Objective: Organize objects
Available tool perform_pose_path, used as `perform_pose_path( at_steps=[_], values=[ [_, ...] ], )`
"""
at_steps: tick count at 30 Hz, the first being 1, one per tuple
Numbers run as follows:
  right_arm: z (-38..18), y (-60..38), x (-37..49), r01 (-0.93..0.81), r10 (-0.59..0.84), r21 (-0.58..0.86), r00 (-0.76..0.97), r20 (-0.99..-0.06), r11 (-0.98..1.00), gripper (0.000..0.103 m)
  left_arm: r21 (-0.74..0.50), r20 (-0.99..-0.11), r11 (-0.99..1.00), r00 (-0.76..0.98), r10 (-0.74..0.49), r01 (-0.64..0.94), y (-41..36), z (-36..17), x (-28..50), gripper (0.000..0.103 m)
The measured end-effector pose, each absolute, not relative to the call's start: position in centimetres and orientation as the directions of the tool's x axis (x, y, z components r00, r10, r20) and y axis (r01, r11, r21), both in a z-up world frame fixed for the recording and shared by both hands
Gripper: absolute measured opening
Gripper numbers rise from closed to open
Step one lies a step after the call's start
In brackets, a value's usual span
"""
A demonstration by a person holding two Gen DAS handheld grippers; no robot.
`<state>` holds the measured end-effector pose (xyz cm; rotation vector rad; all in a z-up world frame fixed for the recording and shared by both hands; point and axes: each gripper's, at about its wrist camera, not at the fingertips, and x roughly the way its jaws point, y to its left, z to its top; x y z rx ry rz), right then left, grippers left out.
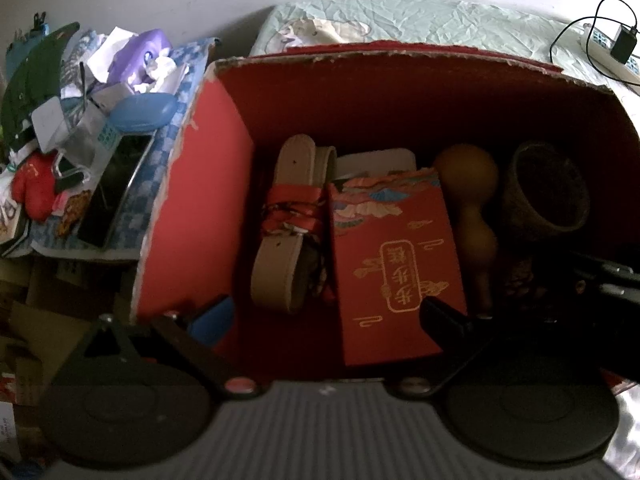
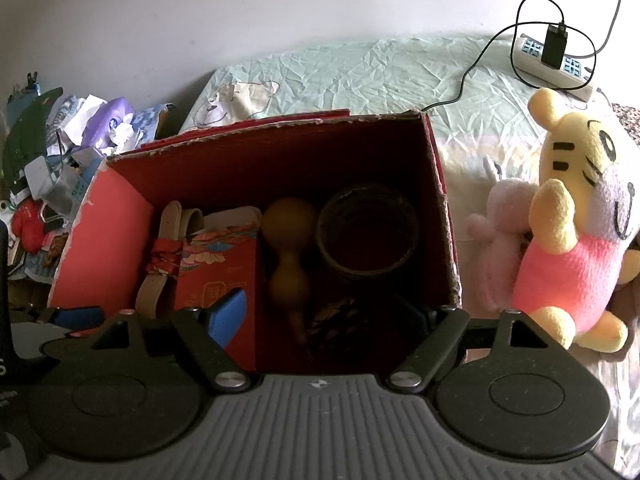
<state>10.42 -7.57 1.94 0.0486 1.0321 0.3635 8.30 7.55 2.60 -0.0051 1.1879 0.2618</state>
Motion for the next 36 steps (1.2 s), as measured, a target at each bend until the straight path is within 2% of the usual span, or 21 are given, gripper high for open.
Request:
perform_pose_path(
  at_steps=[36],
  values=[
    [1.88, -7.42, 9.94, -0.285, 0.330, 0.211, 0.481, -0.812, 0.935, 0.086, 0.148, -0.897, 0.970, 0.387, 0.215, -0.195, 7.61, 2.15, 8.24, 0.100]
  ],
)
